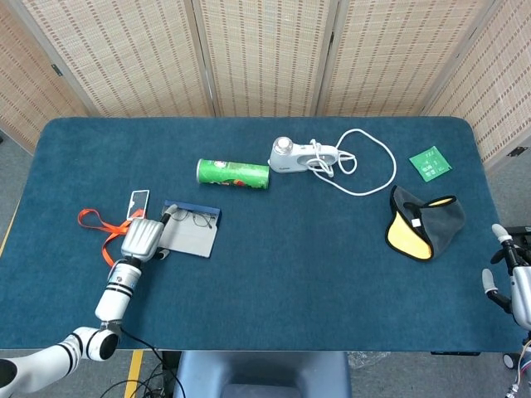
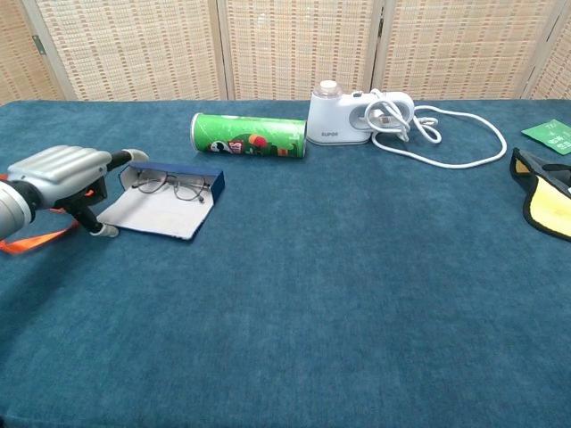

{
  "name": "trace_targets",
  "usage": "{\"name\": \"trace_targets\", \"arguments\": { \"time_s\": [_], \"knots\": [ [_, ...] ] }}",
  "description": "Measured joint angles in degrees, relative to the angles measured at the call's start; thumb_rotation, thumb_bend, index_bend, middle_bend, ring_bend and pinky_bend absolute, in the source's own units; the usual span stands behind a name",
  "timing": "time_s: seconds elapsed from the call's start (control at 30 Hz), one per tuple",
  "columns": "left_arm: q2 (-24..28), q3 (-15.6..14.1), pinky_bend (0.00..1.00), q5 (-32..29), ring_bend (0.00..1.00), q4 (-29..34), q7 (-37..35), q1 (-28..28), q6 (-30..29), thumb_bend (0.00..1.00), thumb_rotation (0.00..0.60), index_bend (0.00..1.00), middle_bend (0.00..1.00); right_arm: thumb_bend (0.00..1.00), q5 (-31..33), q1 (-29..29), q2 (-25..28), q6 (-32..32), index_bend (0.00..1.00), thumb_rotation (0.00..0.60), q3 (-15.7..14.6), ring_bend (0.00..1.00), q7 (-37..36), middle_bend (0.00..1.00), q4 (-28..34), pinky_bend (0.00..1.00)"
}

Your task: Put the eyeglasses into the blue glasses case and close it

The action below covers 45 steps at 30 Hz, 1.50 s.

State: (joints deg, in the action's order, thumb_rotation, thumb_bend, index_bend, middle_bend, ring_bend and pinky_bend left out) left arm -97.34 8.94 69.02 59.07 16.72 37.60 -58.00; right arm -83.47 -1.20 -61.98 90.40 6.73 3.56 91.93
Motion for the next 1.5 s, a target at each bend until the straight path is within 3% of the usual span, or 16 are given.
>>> {"name": "trace_targets", "arguments": {
  "time_s": [0.33,0.63,0.77,1.17,1.5],
  "knots": [
    [-0.8,1.9,1.00,0.5,1.00,-1.5,-2.4,1.1,-0.5,0.24,0.600,0.14,1.00,0.46,0.3,-0.1,0.0,-0.3,0.09,0.600,0.2,0.39,-0.1,0.49,-0.2,0.24],
    [-2.9,2.4,1.00,3.8,1.00,-4.8,-10.5,1.9,-2.3,0.24,0.600,0.44,1.00,0.46,0.5,-0.3,-0.2,-0.8,0.09,0.600,0.2,0.39,-0.4,0.49,-0.6,0.24],
    [-4.1,1.7,1.00,5.9,1.00,-6.5,-12.8,2.4,-2.6,0.25,0.600,0.51,1.00,0.46,0.6,-0.5,-0.3,-1.2,0.09,0.600,0.3,0.39,-0.5,0.49,-0.8,0.25],
    [-5.6,1.3,1.00,7.1,1.00,-8.6,-13.9,3.0,-2.3,0.44,0.600,0.67,1.00,0.46,0.7,-1.2,-0.4,-2.0,0.09,0.600,0.5,0.40,-0.6,0.49,-1.1,0.25],
    [-2.0,0.2,1.00,8.6,1.00,-3.6,-14.4,1.1,-4.7,0.46,0.600,0.70,1.00,0.46,0.1,-1.2,-0.5,-1.4,0.09,0.600,0.4,0.40,-0.2,0.49,-0.6,0.25]
  ]
}}
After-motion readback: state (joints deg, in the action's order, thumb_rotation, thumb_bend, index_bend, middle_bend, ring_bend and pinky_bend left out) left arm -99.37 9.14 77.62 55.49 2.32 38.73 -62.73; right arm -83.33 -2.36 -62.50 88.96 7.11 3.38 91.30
